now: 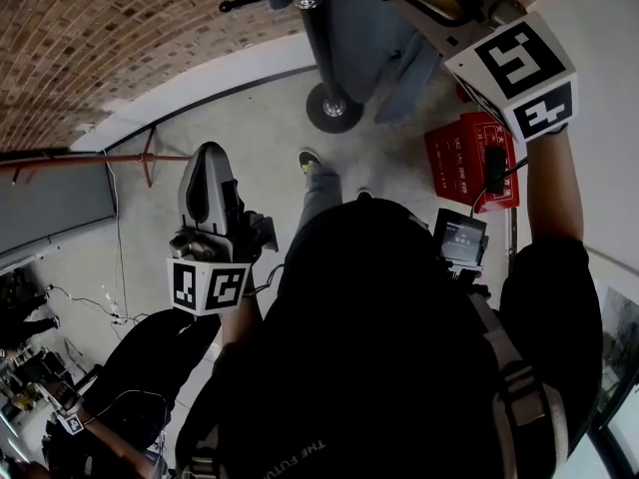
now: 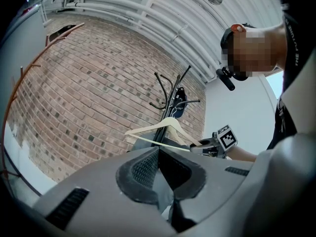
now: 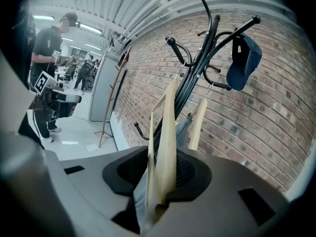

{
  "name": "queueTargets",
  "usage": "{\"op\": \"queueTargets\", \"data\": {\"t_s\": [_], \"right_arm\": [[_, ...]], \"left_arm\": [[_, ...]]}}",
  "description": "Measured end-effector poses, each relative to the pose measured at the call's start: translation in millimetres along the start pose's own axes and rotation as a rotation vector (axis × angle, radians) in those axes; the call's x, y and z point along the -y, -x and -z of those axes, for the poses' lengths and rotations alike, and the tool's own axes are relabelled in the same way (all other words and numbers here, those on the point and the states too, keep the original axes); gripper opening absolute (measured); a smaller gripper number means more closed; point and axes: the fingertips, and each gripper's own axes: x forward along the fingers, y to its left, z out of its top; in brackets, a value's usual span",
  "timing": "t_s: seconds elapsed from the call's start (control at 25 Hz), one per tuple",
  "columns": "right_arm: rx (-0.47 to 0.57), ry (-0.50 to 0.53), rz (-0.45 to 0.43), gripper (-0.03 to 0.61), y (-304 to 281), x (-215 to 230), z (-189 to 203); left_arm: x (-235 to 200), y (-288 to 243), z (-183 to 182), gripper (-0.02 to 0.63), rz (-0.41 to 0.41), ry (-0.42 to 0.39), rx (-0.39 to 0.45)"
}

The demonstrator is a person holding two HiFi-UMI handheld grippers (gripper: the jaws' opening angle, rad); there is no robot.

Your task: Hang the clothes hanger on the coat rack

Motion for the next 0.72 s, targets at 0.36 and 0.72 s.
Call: {"op": "queueTargets", "data": {"t_s": [0.36, 0.72], "right_arm": [[0.061, -0.026, 0.032, 0.124, 12.5, 1.4, -0.5], [0.186, 0.034, 0.127, 0.123, 64.5, -8.9, -16.5]], "left_arm": [[4.0, 2.0, -1.1, 0.020, 0.002, -0.005, 0.008], [15.2, 1.1, -2.7, 0.020, 0.027, 0.002, 0.010]]}}
